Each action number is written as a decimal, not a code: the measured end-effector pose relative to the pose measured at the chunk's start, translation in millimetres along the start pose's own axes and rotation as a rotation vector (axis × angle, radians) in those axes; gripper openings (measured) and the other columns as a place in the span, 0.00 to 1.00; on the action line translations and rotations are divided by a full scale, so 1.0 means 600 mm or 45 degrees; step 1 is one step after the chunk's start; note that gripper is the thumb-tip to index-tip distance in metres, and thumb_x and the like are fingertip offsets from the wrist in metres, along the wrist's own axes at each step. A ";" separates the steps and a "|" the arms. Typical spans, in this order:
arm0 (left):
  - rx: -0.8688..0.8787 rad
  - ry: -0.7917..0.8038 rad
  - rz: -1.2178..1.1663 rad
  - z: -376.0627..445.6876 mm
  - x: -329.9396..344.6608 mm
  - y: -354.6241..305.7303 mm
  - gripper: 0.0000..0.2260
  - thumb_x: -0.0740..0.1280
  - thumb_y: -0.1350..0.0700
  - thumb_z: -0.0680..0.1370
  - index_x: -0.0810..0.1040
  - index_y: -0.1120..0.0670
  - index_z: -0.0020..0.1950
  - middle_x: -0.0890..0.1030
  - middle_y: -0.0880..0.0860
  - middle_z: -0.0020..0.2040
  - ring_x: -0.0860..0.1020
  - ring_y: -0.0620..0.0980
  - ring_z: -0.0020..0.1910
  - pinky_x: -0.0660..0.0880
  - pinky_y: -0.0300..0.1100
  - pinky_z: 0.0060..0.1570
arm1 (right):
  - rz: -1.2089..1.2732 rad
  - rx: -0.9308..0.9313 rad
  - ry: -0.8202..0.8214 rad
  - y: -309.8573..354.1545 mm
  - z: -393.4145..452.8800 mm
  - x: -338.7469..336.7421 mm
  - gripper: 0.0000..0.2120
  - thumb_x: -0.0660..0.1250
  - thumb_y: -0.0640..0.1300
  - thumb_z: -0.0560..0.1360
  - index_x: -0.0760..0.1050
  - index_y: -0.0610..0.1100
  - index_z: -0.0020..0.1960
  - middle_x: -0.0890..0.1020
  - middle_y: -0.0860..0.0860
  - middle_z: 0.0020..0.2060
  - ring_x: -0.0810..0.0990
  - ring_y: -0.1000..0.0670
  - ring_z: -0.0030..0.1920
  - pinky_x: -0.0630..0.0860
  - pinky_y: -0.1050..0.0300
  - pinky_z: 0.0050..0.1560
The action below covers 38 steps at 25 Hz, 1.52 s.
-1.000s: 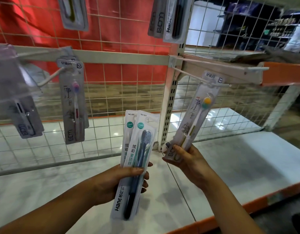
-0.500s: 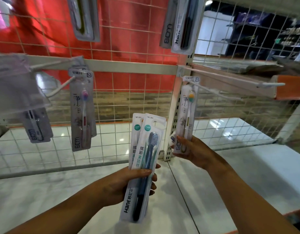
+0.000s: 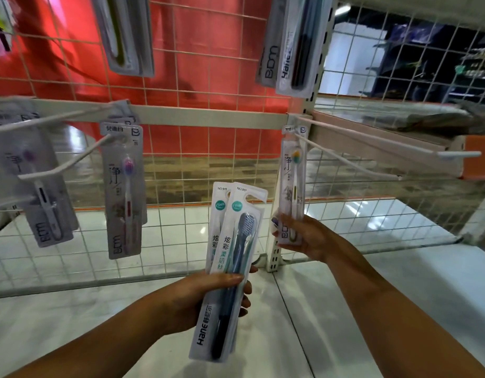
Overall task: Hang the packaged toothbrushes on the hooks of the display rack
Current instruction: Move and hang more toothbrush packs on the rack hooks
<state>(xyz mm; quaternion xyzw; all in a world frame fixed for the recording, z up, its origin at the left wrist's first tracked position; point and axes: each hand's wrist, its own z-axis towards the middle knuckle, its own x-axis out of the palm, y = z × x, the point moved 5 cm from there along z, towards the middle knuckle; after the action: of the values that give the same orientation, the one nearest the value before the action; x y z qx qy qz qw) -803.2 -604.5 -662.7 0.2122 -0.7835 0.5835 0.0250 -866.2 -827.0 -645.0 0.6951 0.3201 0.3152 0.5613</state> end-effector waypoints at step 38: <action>0.273 -0.506 0.104 -0.336 -0.250 0.050 0.19 0.72 0.54 0.67 0.75 0.54 0.57 0.85 0.50 0.42 0.82 0.48 0.44 0.79 0.42 0.47 | -0.615 -0.075 0.236 -0.066 -0.107 0.486 0.10 0.66 0.44 0.76 0.72 0.45 0.56 0.77 0.50 0.48 0.77 0.49 0.50 0.76 0.57 0.48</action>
<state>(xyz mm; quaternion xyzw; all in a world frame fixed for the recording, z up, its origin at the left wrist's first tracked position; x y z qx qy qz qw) -720.0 -365.6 -668.4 0.2928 -0.7145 0.6105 -0.1761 -747.0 -550.5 -649.8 0.5500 0.5174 0.2437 0.6086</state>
